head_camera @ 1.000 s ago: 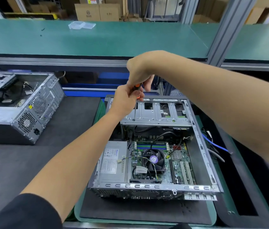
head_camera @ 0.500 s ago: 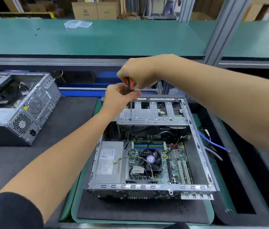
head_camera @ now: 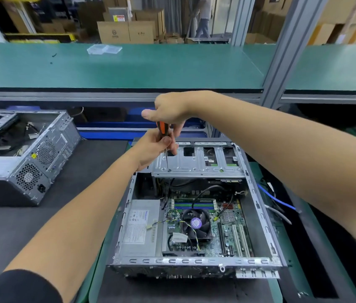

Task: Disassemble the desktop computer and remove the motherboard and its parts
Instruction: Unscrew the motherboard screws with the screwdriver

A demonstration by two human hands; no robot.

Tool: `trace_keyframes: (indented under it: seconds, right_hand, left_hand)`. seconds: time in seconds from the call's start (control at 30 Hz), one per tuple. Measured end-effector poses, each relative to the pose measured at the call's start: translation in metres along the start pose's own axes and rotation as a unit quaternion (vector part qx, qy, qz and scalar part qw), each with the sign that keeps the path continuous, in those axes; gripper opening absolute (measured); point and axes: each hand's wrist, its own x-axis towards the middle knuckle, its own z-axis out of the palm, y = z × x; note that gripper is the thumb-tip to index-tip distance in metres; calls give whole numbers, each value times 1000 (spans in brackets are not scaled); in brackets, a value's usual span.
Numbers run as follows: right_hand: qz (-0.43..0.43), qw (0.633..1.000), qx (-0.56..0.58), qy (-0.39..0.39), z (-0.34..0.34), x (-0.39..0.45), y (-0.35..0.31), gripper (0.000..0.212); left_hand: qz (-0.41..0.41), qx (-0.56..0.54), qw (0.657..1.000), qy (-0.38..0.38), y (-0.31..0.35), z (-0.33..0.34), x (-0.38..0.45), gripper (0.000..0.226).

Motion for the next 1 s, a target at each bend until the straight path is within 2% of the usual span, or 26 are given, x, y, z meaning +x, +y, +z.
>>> trace_keyframes:
  seconds: [0.07,0.17,0.27,0.53,0.63,0.8,0.87,0.93,1.0]
  right_hand:
    - [53,998,-15,-10,0,3,-3,48]
    - [80,992,-56,-74,-7,5,-5,46]
    - [60,990,-70,-106,-12,7,-3,43]
    - [3,981,-158,-113,-14,13,2,33]
    - [-12,978,-183,-103,-13,13,6,26]
    - [-55,965,-244,-81,-10,6,7,3]
    - [-71,959,-263,-80,-9,5,5,8]
    - [-85,950,-280,-105,-10,5,4,16]
    - [-93,944,-295,-118,-11,6,3,17]
  left_hand:
    - [10,2,1000,-7,0,3,1,31]
    - [11,16,1000,1,1,14,2,29]
    - [12,12,1000,23,-2,19,4,28]
    - [61,56,985,152,-6,36,3,28]
    - [81,47,981,171,-5,42,5,25]
    - [44,46,985,159,-10,44,4,17]
    - [31,31,992,118,-9,35,1,17]
    - [34,-33,996,72,-5,25,-1,26]
    - [48,-70,995,60,-2,20,-1,32]
